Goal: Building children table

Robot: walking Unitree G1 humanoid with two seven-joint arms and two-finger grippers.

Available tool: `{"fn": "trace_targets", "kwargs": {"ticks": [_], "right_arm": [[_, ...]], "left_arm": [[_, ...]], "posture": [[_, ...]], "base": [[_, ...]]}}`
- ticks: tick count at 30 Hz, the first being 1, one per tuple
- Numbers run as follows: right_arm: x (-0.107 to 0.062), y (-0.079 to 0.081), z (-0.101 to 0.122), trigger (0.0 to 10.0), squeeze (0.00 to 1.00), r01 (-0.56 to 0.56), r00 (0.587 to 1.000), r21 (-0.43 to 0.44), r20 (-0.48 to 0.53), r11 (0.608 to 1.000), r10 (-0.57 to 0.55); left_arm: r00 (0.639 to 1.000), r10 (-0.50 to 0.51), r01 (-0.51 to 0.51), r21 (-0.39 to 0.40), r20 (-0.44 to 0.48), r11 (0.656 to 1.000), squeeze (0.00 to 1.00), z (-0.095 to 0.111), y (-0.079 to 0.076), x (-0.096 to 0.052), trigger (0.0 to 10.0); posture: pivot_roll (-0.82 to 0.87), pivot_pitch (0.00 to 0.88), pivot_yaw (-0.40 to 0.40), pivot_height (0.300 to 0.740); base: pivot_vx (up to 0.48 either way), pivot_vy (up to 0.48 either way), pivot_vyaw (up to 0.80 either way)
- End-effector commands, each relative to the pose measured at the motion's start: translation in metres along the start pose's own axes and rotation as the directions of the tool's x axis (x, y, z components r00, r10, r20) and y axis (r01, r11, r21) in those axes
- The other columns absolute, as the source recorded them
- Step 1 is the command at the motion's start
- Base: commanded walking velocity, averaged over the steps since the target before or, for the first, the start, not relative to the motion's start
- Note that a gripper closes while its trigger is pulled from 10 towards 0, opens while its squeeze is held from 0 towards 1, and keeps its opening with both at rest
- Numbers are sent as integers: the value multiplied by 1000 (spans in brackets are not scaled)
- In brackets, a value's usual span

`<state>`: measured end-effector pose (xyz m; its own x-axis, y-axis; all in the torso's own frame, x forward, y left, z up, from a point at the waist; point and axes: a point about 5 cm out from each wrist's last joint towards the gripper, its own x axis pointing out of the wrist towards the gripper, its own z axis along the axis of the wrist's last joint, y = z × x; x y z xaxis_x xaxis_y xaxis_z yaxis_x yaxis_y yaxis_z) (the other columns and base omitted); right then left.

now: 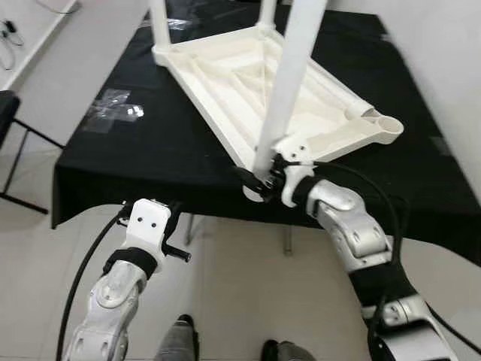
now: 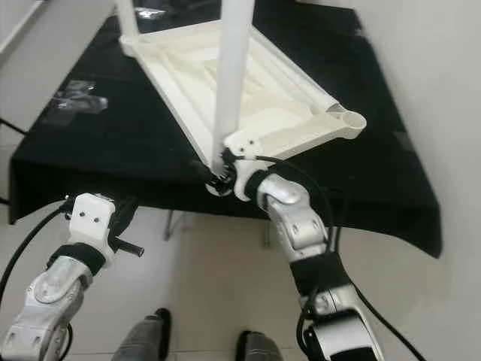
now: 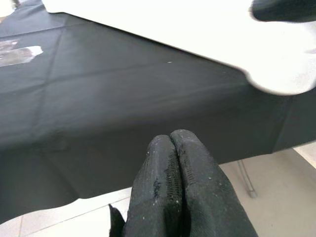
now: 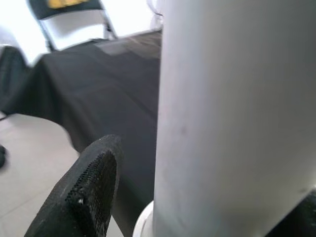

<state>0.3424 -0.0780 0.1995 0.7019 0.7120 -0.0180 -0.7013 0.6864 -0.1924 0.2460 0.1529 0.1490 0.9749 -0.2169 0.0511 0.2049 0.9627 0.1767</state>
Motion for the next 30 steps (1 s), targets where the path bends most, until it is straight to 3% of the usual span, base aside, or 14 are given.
{"fn": "trace_targets", "kwargs": {"ticks": [1, 4, 7, 10, 13, 15, 16, 20, 23, 26, 30], "right_arm": [[13, 16, 9, 10000, 0, -61, 998, -19, 34, 998, 62], [31, 42, 25, 10000, 0, -143, 986, -46, 81, 989, 147], [35, 49, 28, 10000, 0, -160, 982, -52, 90, 986, 164], [57, 75, 43, 10000, 0, -196, 969, -72, 136, 978, 205], [71, 88, 55, 10000, 0, -195, 966, -78, 160, 978, 205], [71, 88, 55, 10000, 0, -195, 966, -78, 160, 978, 205], [83, 97, 63, 10000, 0, -157, 971, -89, 171, 984, 170], [86, 97, 64, 10000, 0, -131, 975, -89, 170, 987, 145], [85, 89, 60, 10000, 0, -107, 979, -52, 166, 993, 114], [75, 78, 52, 10000, 0, -182, 969, -35, 163, 983, 185], [53, 50, 38, 10000, 0, -295, 946, -121, 104, 948, 308]], "left_arm": [[1000, -15, 15, 19, 6, 1000, 0, 1, -2, -2, 10000], [1000, -22, 22, 26, 10, 999, 0, 2, -3, -1, 10000], [1000, -25, 24, 27, 11, 999, 0, 3, -4, -1, 10000], [999, -35, 34, 38, 15, 999, 0, 3, -7, -1, 10000], [999, -37, 36, 43, 16, 998, 0, 4, -8, -1, 10000], [999, -37, 36, 43, 16, 998, 0, 4, -8, -1, 10000], [999, -33, 32, 47, 15, 998, 0, 4, -8, -2, 10000], [999, -32, 31, 49, 15, 998, 0, 4, -8, -2, 10000], [999, -30, 29, 52, 15, 998, 0, 4, -8, -2, 10000], [999, -30, 29, 53, 16, 998, 0, 4, -8, -2, 10000], [999, -33, 32, 58, 16, 998, 0, 4, -8, -1, 10000]], "posture": [[90, 229, -94, 740], [92, 232, -94, 740], [92, 232, -94, 740], [103, 235, -99, 740], [114, 238, -104, 740], [114, 238, -104, 740], [125, 242, -114, 740], [126, 244, -116, 740], [120, 245, -113, 740], [117, 246, -110, 740], [114, 243, -106, 740]], "base": [[0, 0, 788], [0, 0, 788], [0, 0, 788], [0, 0, 788], [0, 0, 788], [0, 0, 788], [0, 0, 788], [0, 0, 703], [0, 0, 0], [0, 0, 0], [0, 0, 0]]}}
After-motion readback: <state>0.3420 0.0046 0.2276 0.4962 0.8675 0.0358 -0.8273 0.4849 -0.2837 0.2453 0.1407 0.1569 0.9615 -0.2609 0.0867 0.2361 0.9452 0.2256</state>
